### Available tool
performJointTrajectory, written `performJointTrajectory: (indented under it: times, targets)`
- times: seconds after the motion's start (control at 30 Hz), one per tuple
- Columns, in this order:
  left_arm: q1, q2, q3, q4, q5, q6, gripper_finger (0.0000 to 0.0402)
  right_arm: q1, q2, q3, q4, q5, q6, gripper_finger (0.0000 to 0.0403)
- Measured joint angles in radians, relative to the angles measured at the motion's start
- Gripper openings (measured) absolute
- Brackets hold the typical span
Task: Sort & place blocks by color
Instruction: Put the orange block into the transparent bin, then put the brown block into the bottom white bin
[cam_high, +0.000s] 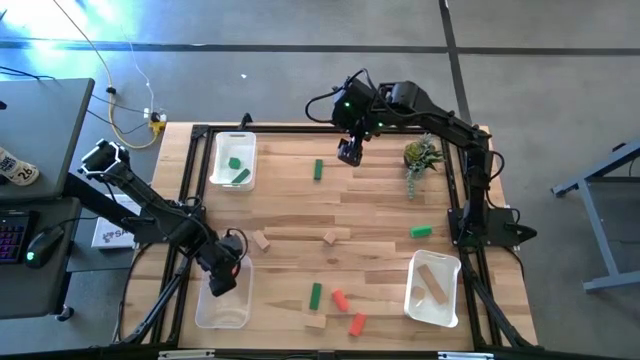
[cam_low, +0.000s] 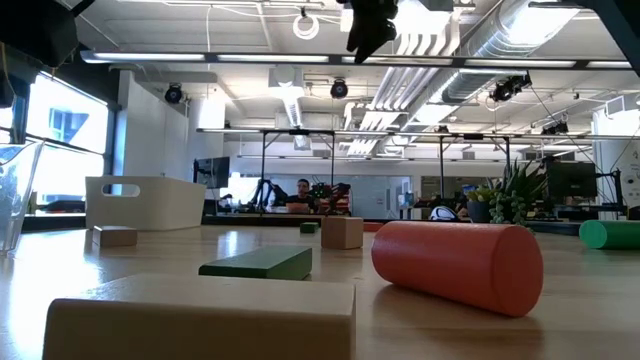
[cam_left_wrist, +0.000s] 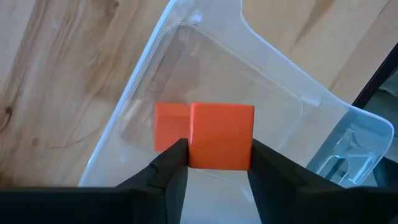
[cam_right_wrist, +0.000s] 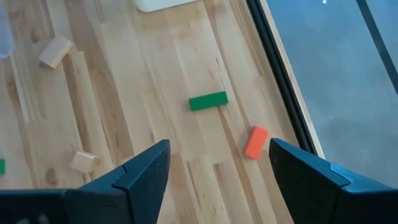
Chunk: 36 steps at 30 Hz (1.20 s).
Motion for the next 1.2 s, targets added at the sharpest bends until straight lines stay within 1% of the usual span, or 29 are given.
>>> performJointTrajectory:
  times: [0.1,0.27,0.4,0.53,0.73,0.83,0.97,1.2]
  targets:
    - [0.005,0.000,0.000,-0.001,0.001,0.000,0.0149,-0.004,0.000,0.000,-0.001,0.000,-0.004,0.0261]
    - [0.019,0.000,0.000,-0.003,0.001,0.002,0.0187,-0.012,0.000,0.000,-0.001,0.000,-0.005,0.0261]
    - [0.041,0.000,0.000,-0.003,0.026,0.003,0.0211,-0.020,0.000,0.000,-0.006,0.000,-0.003,0.0261]
    - [0.065,-0.004,0.000,-0.003,0.026,0.009,0.0215,-0.022,0.000,0.000,-0.020,0.000,-0.002,0.0261]
    - [0.103,-0.043,0.000,-0.003,0.022,0.074,0.0212,-0.021,0.000,0.000,-0.066,0.000,0.011,0.0261]
    - [0.131,-0.076,0.000,-0.002,-0.004,0.108,0.0212,-0.021,0.000,0.000,-0.089,0.000,0.045,0.0261]
    - [0.181,-0.132,0.000,-0.001,-0.066,0.171,0.0212,-0.019,0.000,0.000,-0.112,-0.002,0.085,0.0261]
    - [0.322,-0.213,0.001,-0.001,-0.227,0.318,0.0212,-0.019,0.000,0.000,-0.111,-0.003,0.167,0.0261]
